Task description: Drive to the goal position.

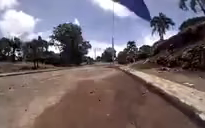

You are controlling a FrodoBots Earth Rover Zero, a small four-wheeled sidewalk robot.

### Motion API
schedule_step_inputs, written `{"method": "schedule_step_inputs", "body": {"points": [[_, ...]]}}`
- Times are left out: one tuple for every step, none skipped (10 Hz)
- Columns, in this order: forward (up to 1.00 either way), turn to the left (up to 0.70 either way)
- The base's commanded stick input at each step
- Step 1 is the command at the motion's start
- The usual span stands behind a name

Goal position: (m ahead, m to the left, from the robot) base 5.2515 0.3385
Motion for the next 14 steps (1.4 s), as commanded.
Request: {"method": "schedule_step_inputs", "body": {"points": [[0.7,0.0],[0.7,0.0],[0.7,0.0],[0.7,0.0],[0.7,0.0],[0.7,0.0],[0.7,0.0],[0.7,0.0],[0.7,0.0],[0.7,0.0],[0.7,0.0],[0.7,0.0],[0.7,0.0],[0.7,0.0]]}}
